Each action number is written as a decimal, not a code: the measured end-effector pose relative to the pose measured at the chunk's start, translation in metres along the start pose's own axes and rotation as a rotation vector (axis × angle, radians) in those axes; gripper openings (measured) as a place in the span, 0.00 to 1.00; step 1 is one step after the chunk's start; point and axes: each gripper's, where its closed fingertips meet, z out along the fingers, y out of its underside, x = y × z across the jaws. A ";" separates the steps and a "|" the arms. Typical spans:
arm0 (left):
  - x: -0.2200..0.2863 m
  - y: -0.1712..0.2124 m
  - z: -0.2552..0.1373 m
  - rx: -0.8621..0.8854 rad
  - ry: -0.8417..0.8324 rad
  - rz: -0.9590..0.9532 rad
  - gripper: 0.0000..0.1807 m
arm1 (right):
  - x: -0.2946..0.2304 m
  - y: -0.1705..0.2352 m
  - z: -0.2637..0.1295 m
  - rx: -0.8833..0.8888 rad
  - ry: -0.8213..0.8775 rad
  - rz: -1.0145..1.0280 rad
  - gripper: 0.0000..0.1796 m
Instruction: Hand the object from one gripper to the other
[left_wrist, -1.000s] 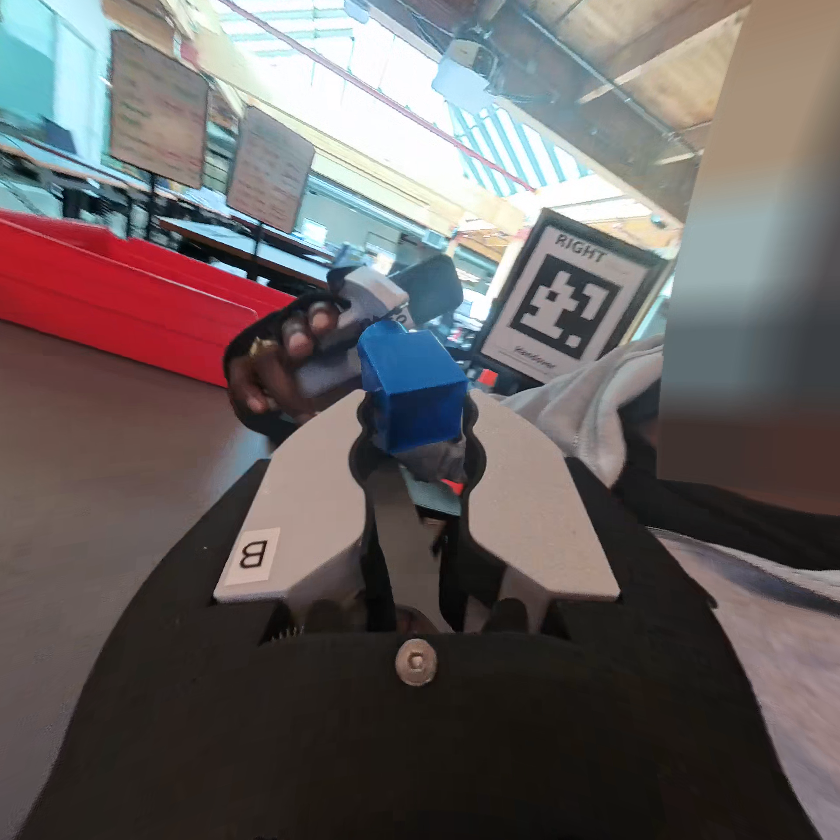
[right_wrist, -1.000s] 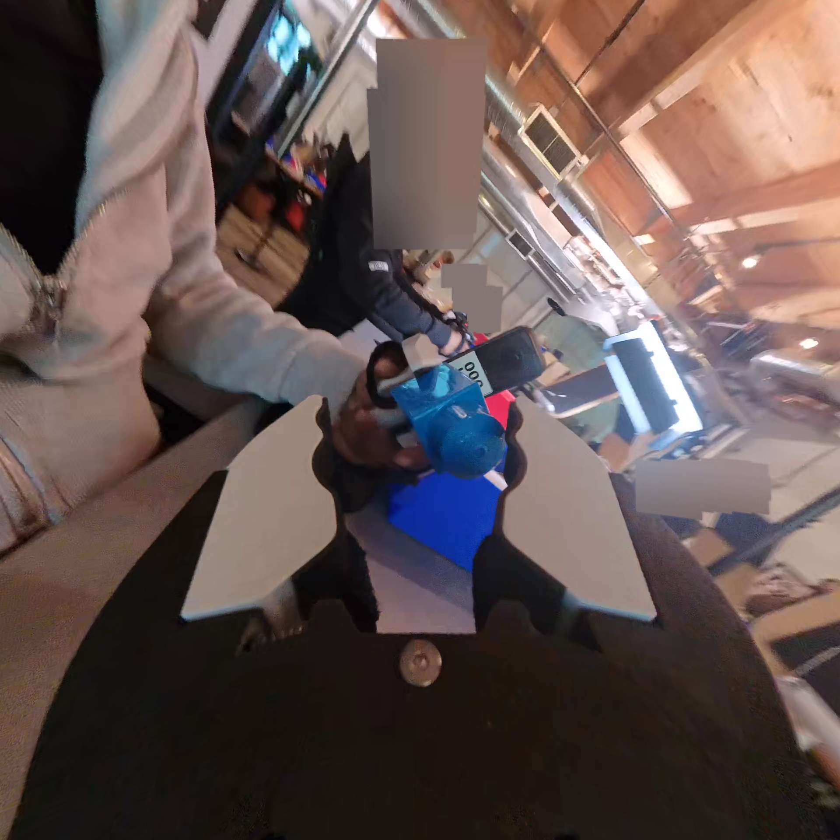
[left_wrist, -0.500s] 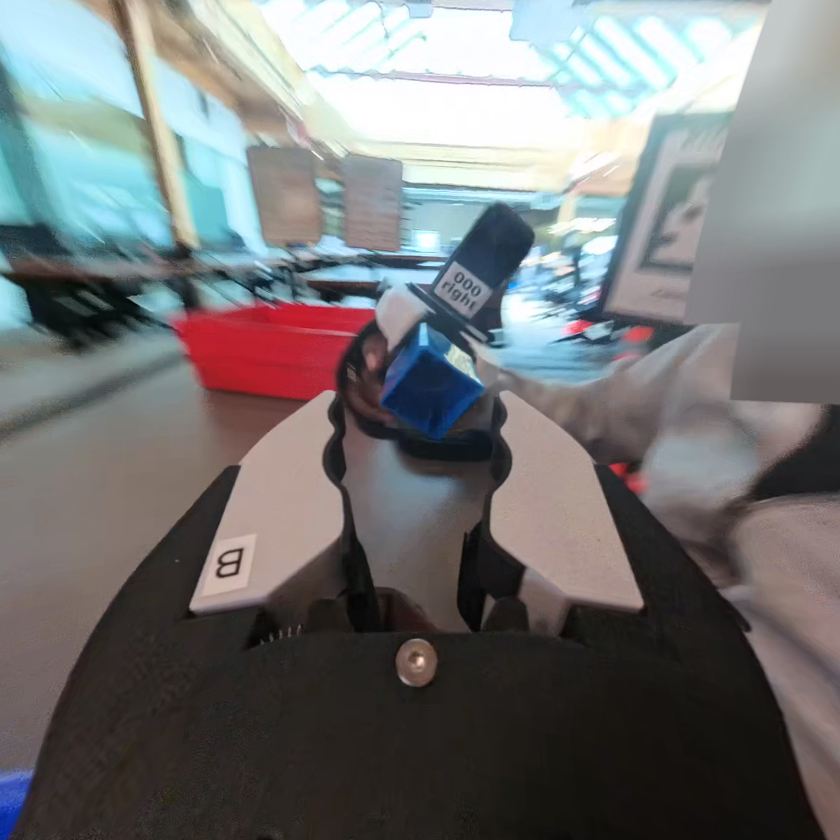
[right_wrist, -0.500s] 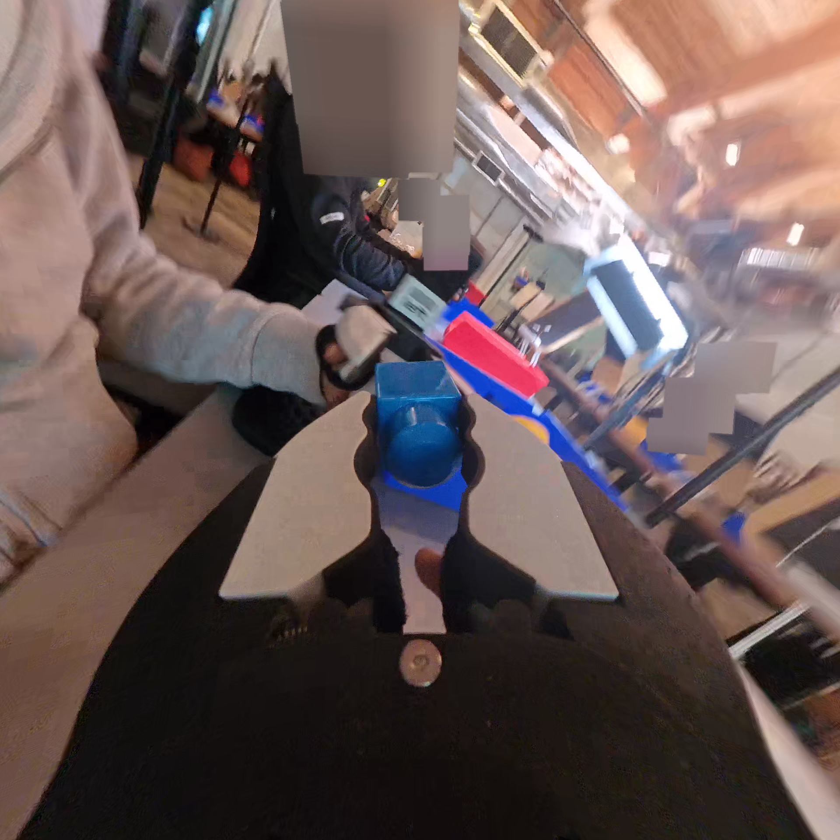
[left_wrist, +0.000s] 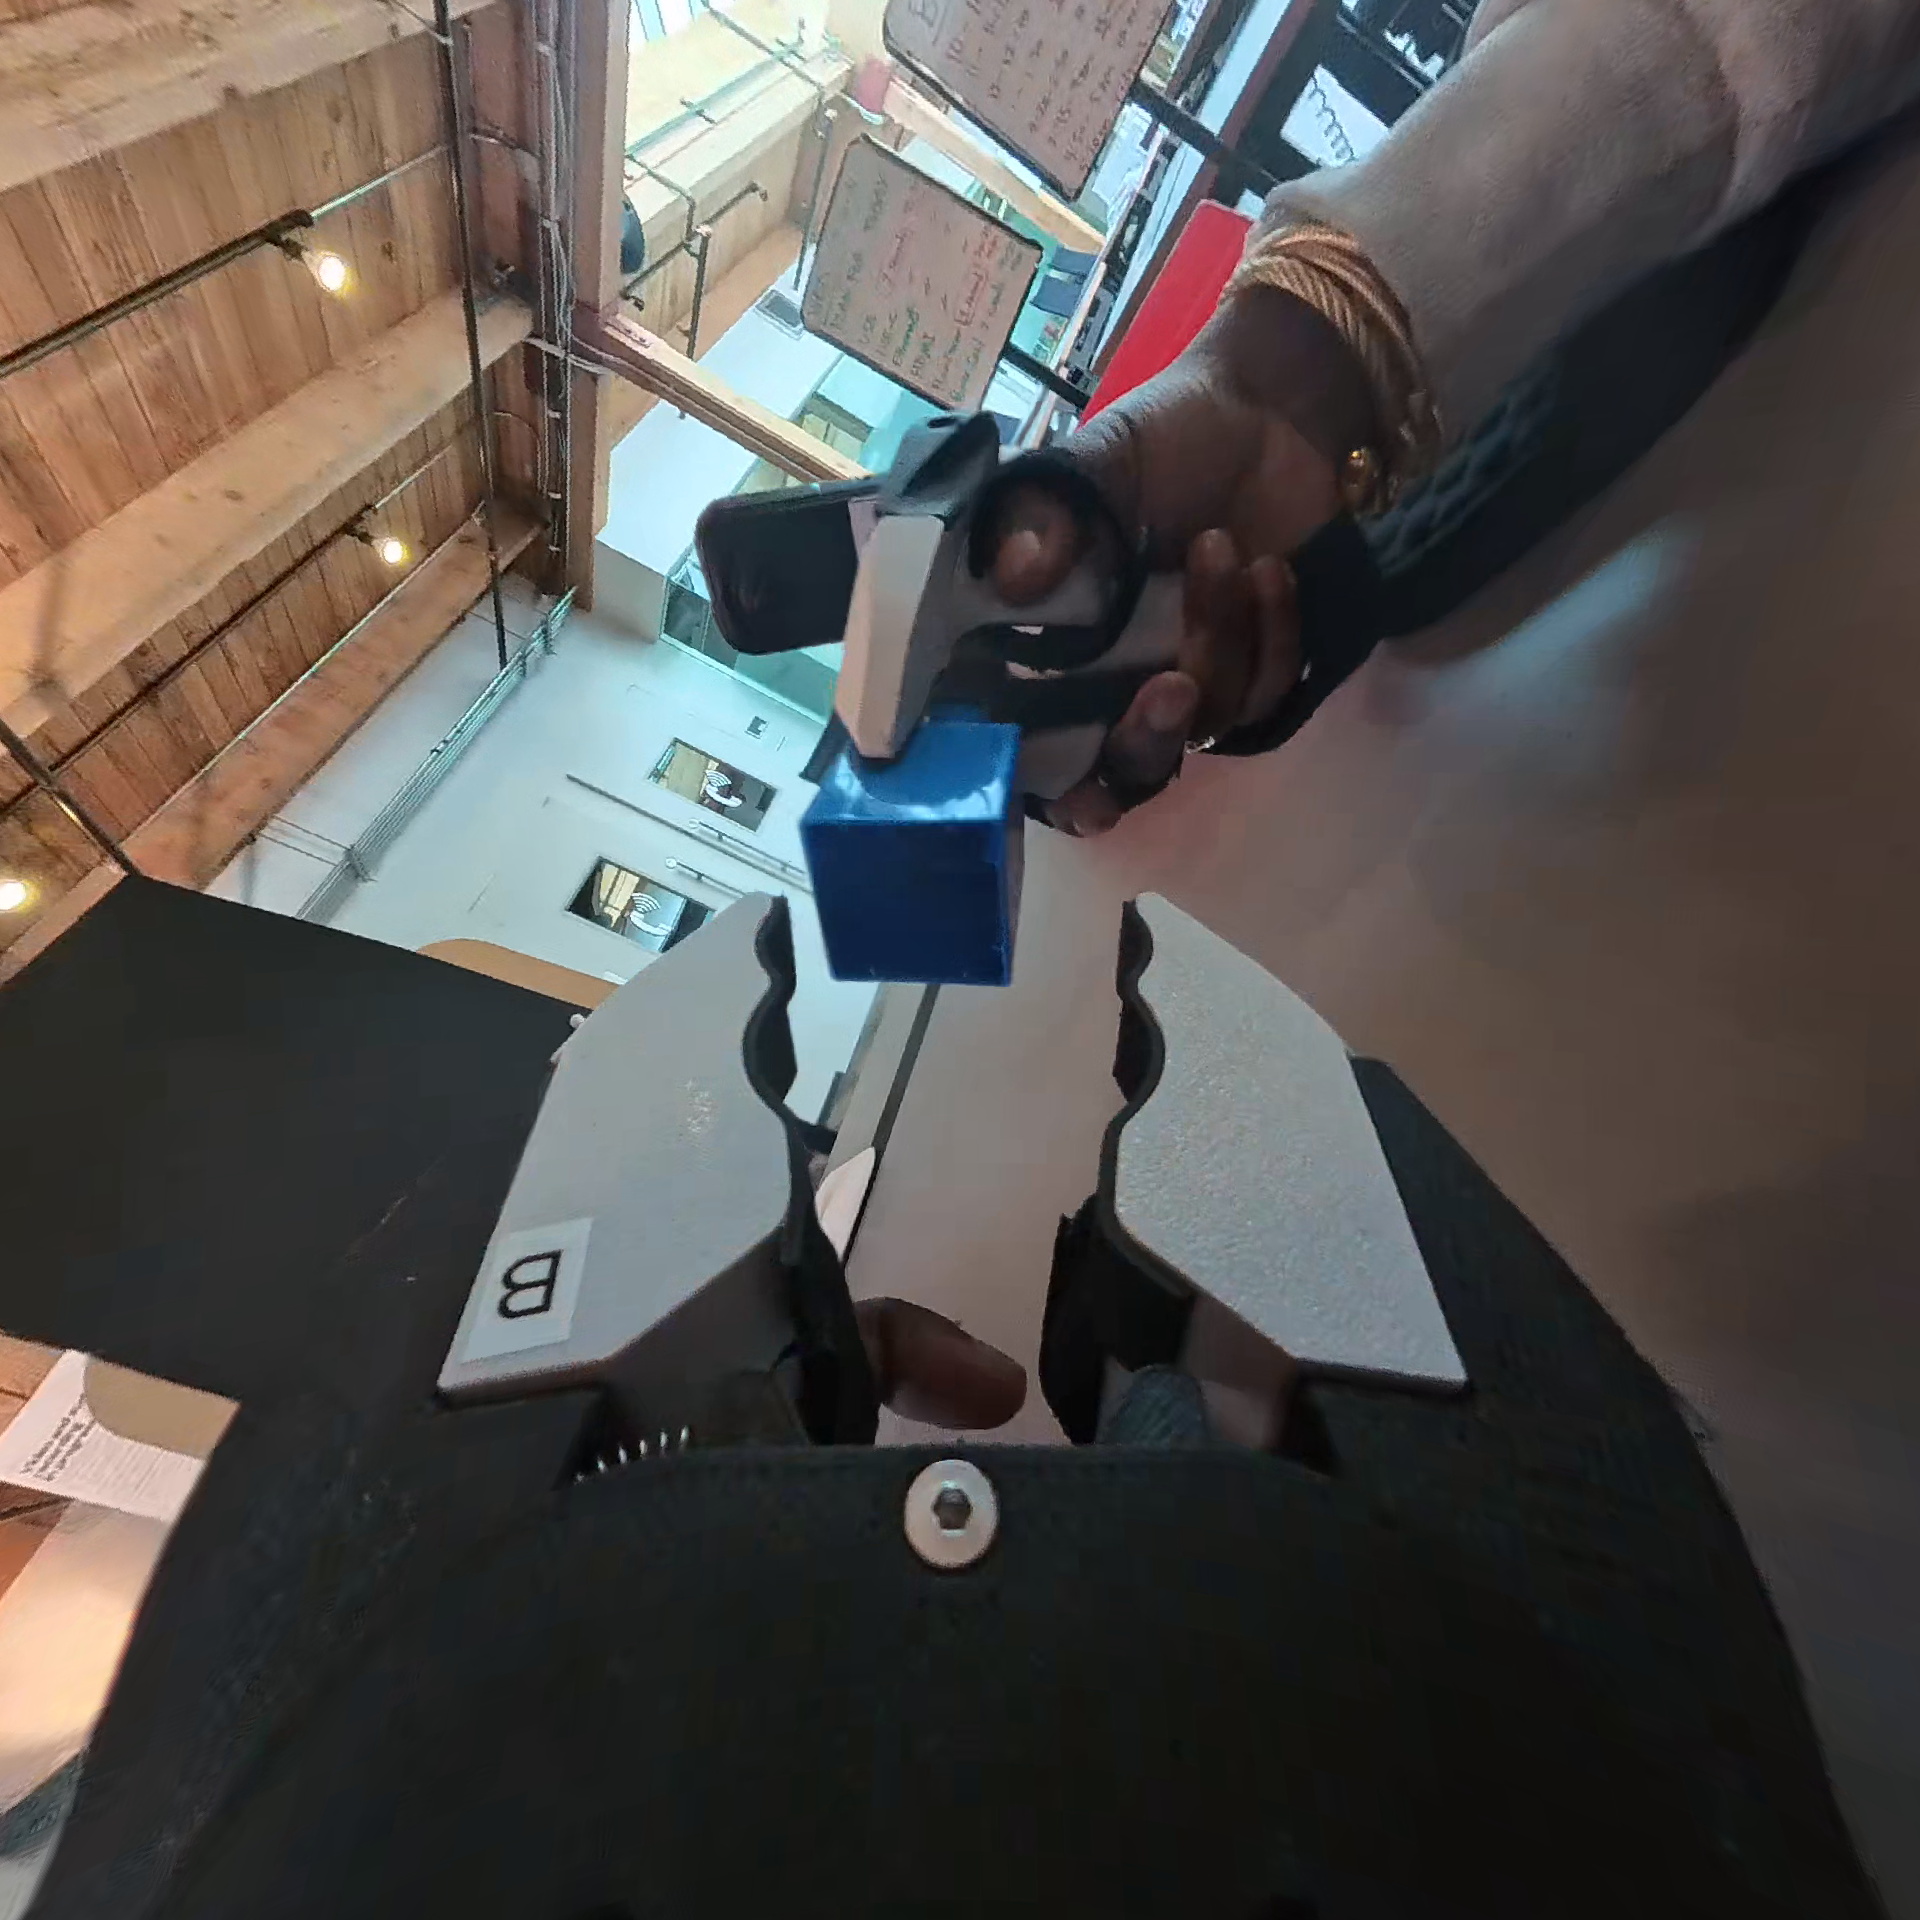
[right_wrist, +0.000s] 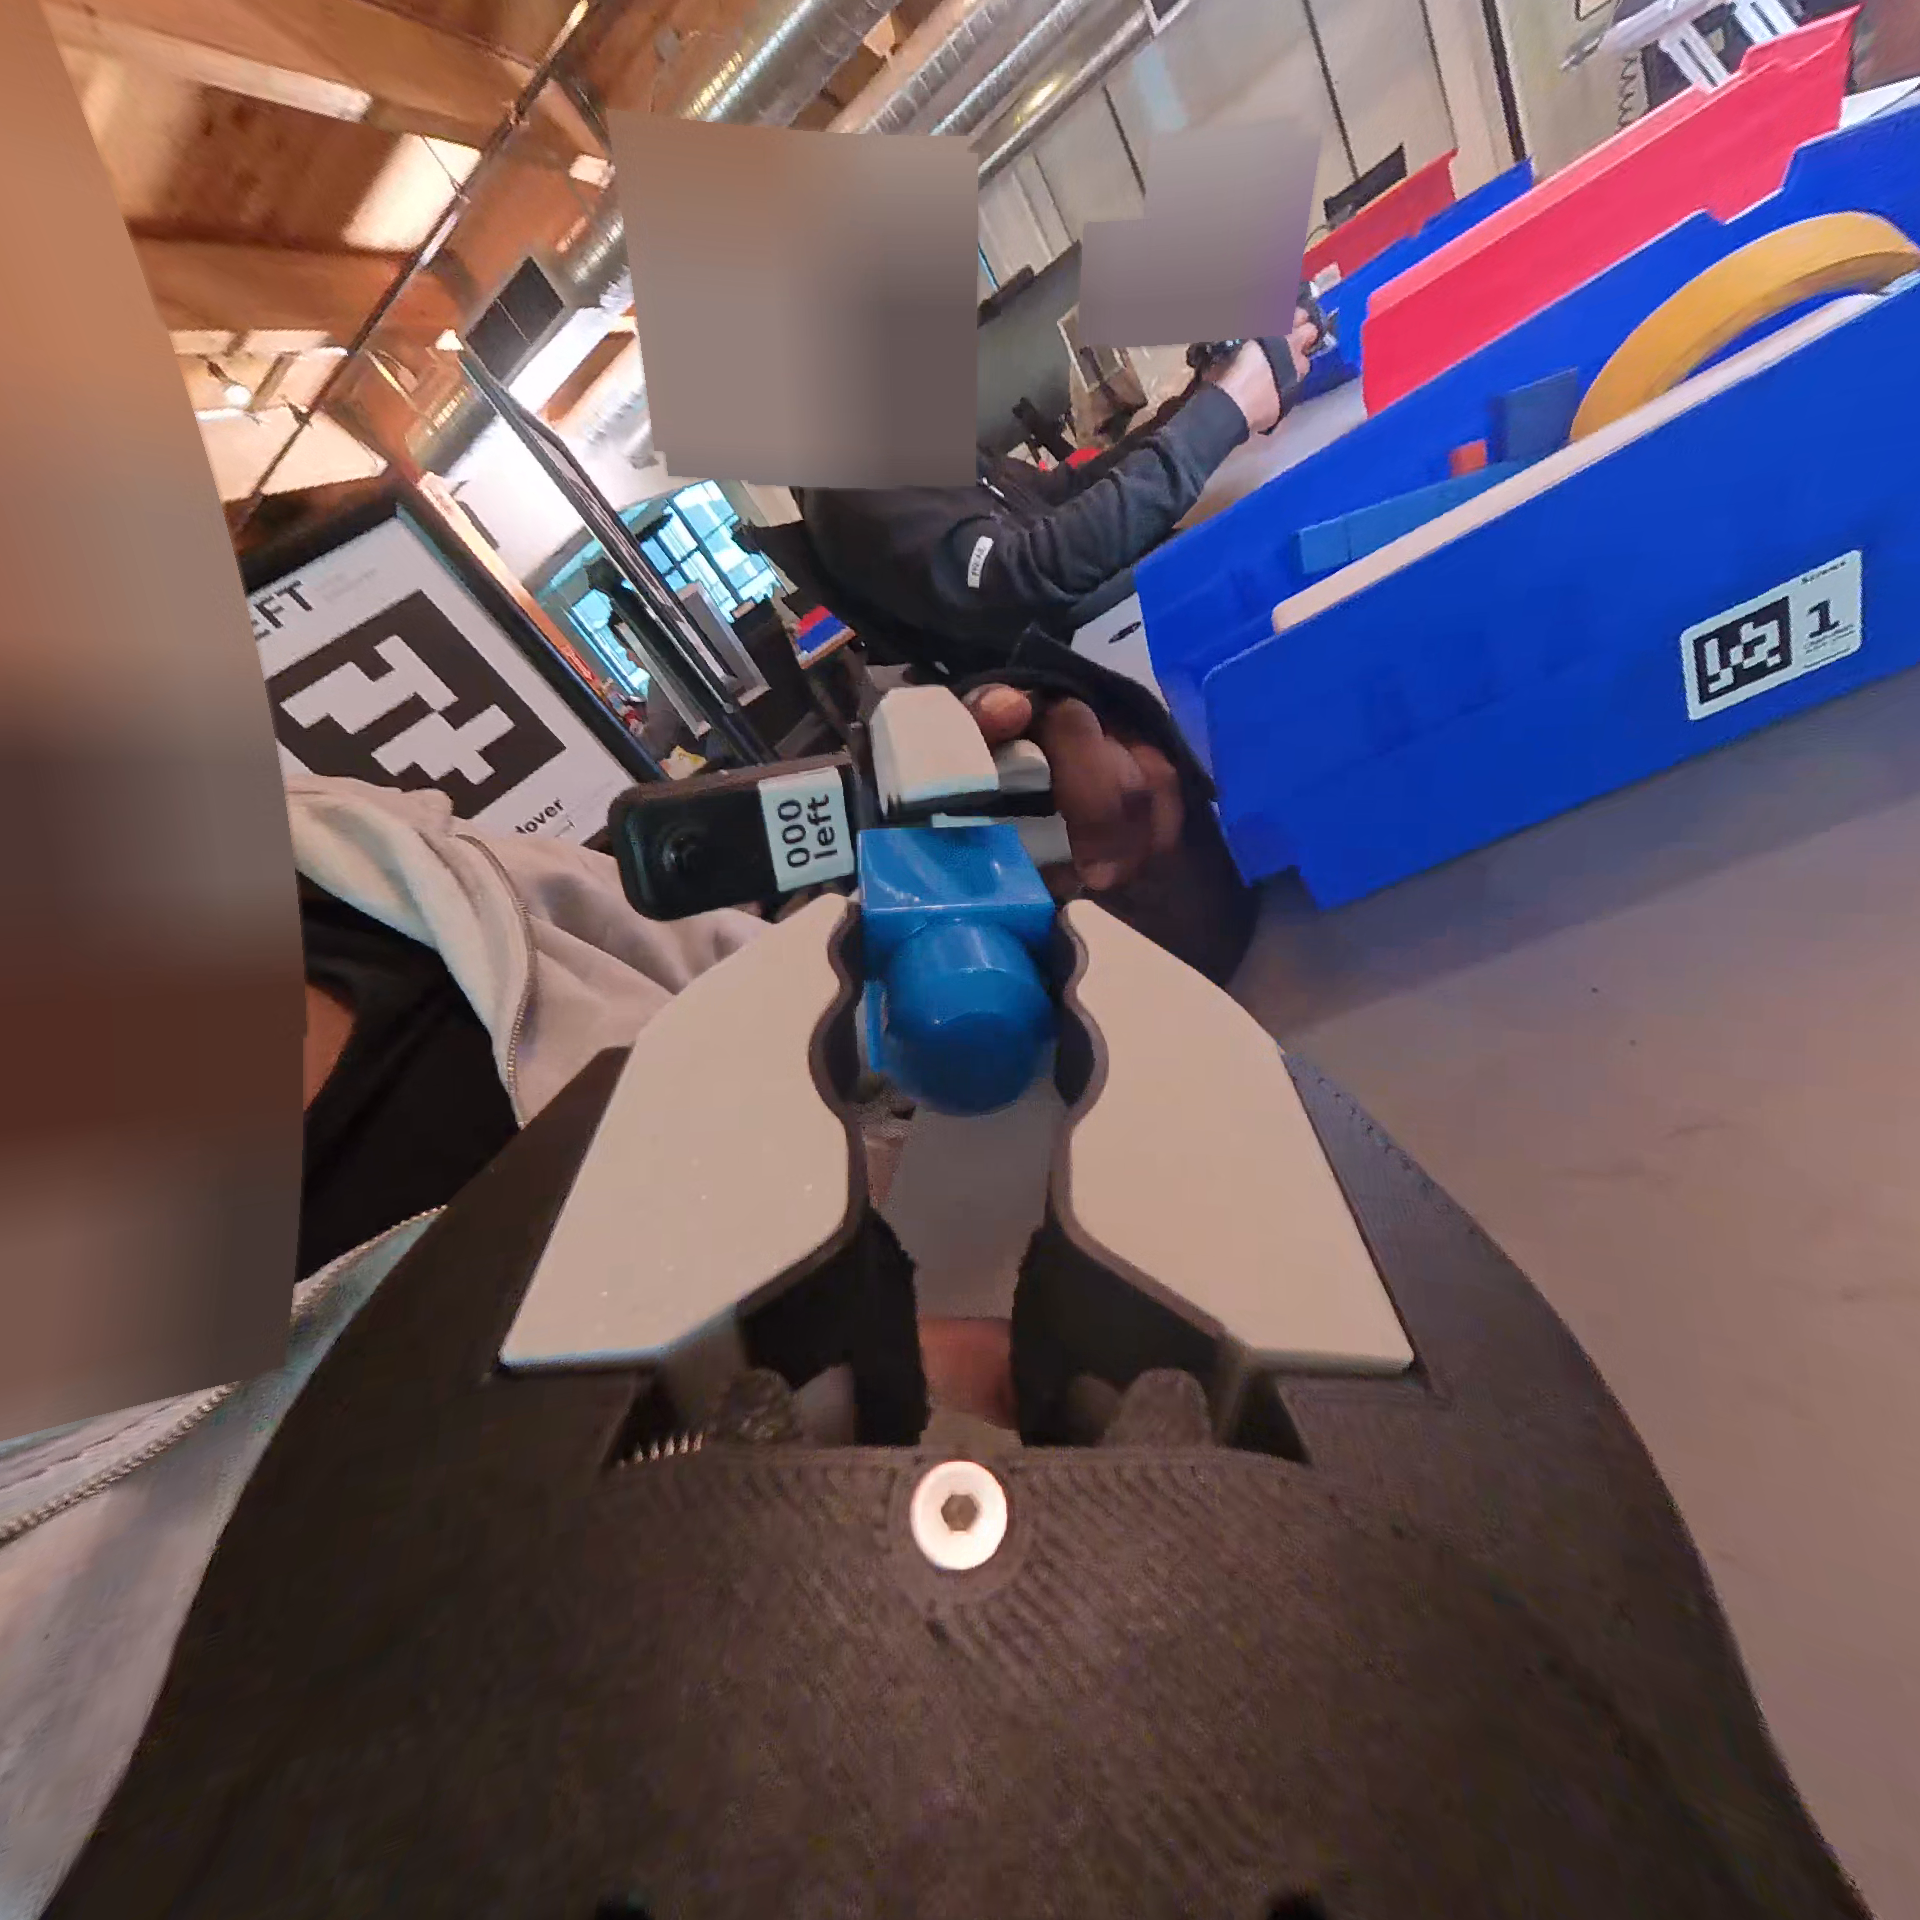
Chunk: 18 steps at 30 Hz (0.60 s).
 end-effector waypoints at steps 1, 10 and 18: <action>-0.002 -0.002 -0.001 0.012 -0.007 -0.012 0.32 | 0.001 0.001 0.000 -0.009 0.010 -0.010 0.19; -0.004 -0.014 -0.006 0.090 0.028 -0.171 0.19 | 0.000 0.003 0.004 -0.016 0.019 -0.082 0.20; -0.028 -0.033 -0.023 0.336 0.309 -1.081 0.19 | -0.047 -0.010 0.015 0.170 0.235 -1.371 0.54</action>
